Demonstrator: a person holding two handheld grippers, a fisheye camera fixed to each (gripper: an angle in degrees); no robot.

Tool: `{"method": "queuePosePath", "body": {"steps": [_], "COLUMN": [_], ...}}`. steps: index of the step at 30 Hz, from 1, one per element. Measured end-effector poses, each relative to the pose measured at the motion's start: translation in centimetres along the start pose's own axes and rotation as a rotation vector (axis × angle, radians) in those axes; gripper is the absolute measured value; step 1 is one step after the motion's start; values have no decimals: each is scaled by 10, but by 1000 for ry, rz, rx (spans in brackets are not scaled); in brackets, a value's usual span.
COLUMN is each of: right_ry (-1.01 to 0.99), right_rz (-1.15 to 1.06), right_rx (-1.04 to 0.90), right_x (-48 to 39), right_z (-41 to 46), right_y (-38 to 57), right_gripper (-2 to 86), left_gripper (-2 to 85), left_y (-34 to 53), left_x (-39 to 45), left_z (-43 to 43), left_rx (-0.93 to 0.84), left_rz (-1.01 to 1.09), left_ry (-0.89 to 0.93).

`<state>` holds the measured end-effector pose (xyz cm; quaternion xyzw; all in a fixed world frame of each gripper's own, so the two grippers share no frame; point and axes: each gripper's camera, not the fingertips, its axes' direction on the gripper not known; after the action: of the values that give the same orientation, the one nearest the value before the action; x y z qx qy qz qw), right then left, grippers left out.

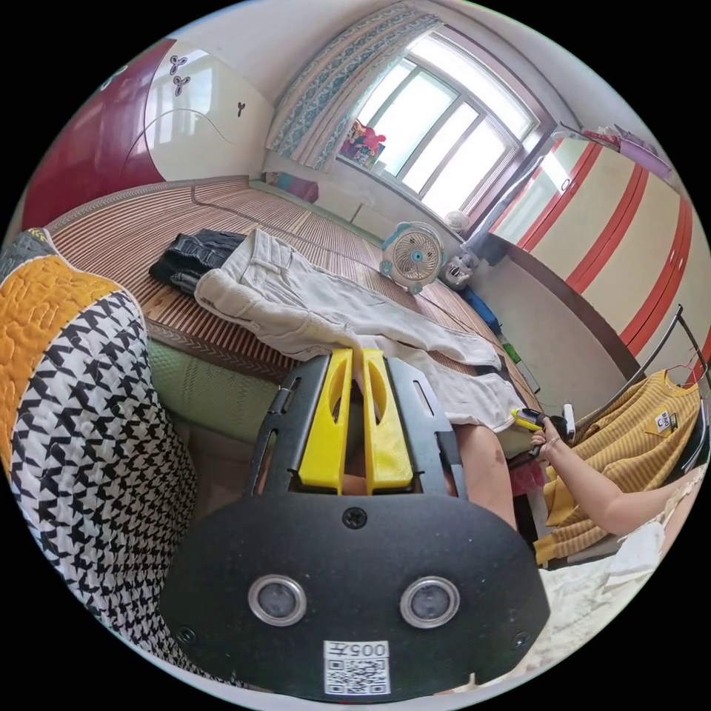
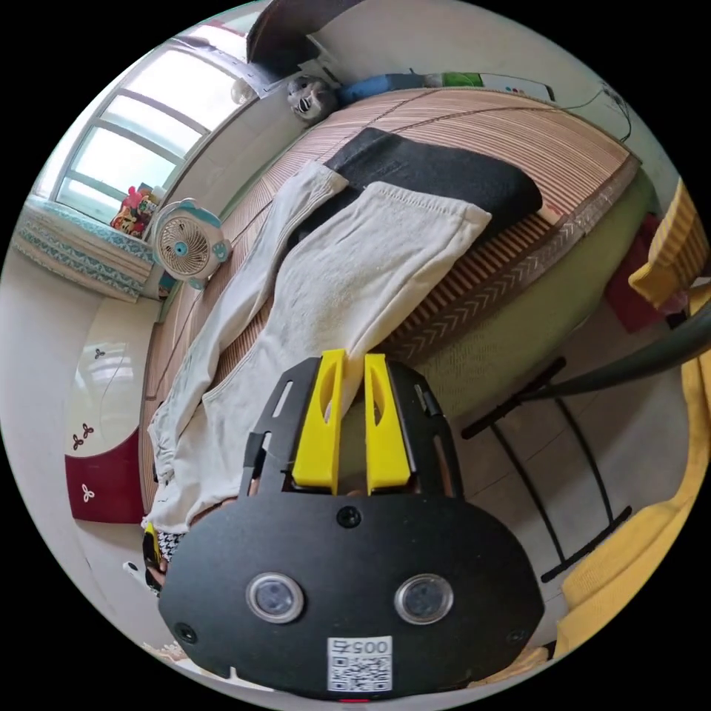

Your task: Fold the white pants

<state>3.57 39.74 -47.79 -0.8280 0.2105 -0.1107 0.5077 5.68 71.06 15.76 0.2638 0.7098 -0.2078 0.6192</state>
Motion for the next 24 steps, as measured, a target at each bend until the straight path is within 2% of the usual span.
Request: {"method": "queuePosePath", "body": {"steps": [9,13,18,22,24], "right_ry": [69,57,96,102,115], "right_rz": [-228,-249,-283,-253,-250], "right_rx": [223,291,241,190,198], "right_x": [-76,-82,-72,-62,-66], "right_z": [-106,-145,-136,-108,-104], "right_y": [2,15,53,71,77], "right_gripper": [-10,-10,-10,-10,-10], "left_gripper": [18,17,22,36,44], "left_y": [-53,-60,-23,9,17], "left_x": [6,2,-2,-22,-21], "left_z": [-27,-61,-68,-40,-38], "left_rx": [89,116,26,-173,-194], "left_rz": [60,79,83,-22,-23], "left_ry": [47,92,59,37,3]}}
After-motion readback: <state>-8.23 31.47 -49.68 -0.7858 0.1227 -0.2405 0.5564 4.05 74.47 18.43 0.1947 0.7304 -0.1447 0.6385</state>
